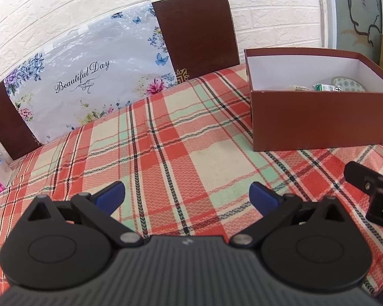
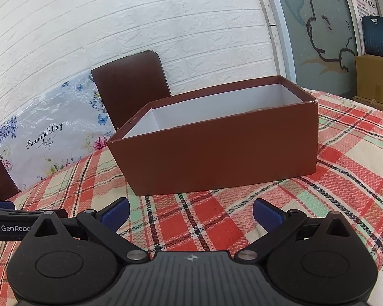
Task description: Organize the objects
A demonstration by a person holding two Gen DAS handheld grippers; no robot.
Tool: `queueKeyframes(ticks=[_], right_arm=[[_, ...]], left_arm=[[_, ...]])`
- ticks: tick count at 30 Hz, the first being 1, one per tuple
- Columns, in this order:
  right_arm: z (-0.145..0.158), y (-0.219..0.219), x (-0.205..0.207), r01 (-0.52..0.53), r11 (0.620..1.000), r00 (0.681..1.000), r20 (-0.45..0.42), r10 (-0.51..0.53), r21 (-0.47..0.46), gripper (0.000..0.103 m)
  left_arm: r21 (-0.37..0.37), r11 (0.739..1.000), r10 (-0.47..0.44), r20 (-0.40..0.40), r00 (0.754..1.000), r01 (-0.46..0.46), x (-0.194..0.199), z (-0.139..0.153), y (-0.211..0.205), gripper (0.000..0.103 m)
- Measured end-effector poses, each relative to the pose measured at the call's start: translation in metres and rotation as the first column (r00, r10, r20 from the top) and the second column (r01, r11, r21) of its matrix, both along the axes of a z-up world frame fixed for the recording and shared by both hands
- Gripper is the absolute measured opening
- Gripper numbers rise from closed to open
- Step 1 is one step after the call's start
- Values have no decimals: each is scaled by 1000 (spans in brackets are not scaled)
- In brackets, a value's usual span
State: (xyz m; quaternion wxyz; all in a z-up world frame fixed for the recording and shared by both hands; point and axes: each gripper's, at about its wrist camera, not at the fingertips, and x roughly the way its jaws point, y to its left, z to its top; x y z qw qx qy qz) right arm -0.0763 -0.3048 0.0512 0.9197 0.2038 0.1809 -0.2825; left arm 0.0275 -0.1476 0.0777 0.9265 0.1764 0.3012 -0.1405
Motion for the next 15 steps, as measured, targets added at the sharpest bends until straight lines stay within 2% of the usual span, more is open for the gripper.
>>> queueKeyframes(ticks=[15], right_arm=[[5,2,-2,11,998,1000,-4,-11,-66,102]], left_arm=[[-15,999,-38,-7,999,38,-2,3,0,103]])
